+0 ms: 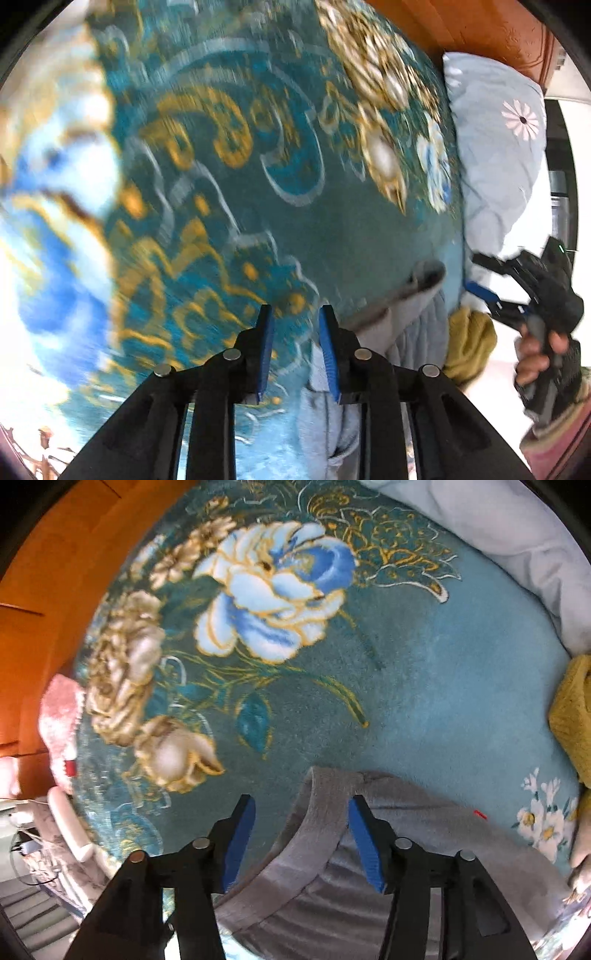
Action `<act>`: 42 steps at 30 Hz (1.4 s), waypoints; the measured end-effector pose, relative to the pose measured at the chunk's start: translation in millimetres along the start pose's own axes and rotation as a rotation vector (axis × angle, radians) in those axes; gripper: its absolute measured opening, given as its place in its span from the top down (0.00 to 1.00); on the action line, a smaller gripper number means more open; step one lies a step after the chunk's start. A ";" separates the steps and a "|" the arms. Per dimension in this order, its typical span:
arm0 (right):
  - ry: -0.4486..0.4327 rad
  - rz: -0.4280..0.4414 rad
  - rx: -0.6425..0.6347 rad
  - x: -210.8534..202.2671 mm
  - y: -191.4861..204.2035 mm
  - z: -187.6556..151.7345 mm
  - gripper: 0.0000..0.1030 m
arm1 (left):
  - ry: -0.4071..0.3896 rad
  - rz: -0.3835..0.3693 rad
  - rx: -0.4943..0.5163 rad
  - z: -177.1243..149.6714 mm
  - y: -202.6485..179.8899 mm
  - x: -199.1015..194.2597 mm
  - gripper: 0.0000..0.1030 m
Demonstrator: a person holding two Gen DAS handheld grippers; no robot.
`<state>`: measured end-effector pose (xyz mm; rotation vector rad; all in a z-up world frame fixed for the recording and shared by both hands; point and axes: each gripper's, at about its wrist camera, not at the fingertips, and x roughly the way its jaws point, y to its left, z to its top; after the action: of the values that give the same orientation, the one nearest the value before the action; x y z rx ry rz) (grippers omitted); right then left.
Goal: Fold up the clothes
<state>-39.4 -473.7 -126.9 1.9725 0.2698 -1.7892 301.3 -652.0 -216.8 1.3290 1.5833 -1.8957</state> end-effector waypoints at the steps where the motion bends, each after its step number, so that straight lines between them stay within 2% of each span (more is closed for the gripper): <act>1: -0.006 0.006 0.005 -7.7 -2.2 -1.1 0.43 | -0.011 0.017 0.004 4.4 -1.6 -6.5 0.75; 3: -0.026 0.009 0.027 -17.1 -4.0 -3.0 0.43 | -0.028 0.039 0.027 12.2 -12.8 -17.9 0.73; 5: -0.043 0.023 0.076 -34.4 -24.4 -11.0 0.43 | -0.033 0.066 0.058 17.6 -29.7 -23.6 0.68; 9: -0.097 0.049 0.226 -77.4 -90.0 -37.2 0.43 | 0.003 0.115 0.136 17.8 -71.8 -23.8 0.66; 12: -0.132 0.050 0.353 -109.2 -152.2 -73.1 0.43 | 0.078 0.131 0.216 6.1 -121.4 0.4 0.65; 14: -0.145 0.047 0.453 -126.4 -196.2 -109.9 0.42 | 0.143 0.120 0.278 -11.1 -158.1 16.1 0.65; 17: -0.166 0.068 0.631 -148.9 -268.4 -183.1 0.41 | 0.229 0.084 0.372 -48.8 -208.3 33.3 0.64; 20: -0.209 0.095 0.803 -166.7 -336.9 -261.7 0.40 | 0.320 0.080 0.492 -101.1 -257.0 49.9 0.55; 24: -0.266 0.125 1.072 -177.0 -431.6 -378.0 0.39 | 0.400 0.156 0.613 -166.8 -298.0 70.7 0.55; 28: -0.296 0.147 1.316 -169.9 -509.1 -484.4 0.39 | 0.422 0.201 0.649 -224.0 -327.6 82.8 0.55; 31: -0.318 0.191 1.441 -156.7 -553.6 -540.7 0.39 | 0.426 0.218 0.599 -249.0 -342.0 86.0 0.55; 36: -0.347 0.321 1.538 -120.6 -607.0 -579.8 0.39 | 0.390 0.218 0.482 -284.8 -360.4 81.5 0.54; 40: -0.372 0.427 1.546 -83.7 -635.7 -557.2 0.39 | 0.365 0.261 0.456 -307.1 -365.1 68.8 0.54; 42: -0.391 0.444 1.547 -69.4 -647.2 -540.4 0.39 | 0.350 0.293 0.465 -312.9 -366.2 62.6 0.54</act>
<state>145.9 351.0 -164.4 1.9756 -2.0238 -2.1088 133.7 -233.6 -35.7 2.0545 1.0241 -1.9883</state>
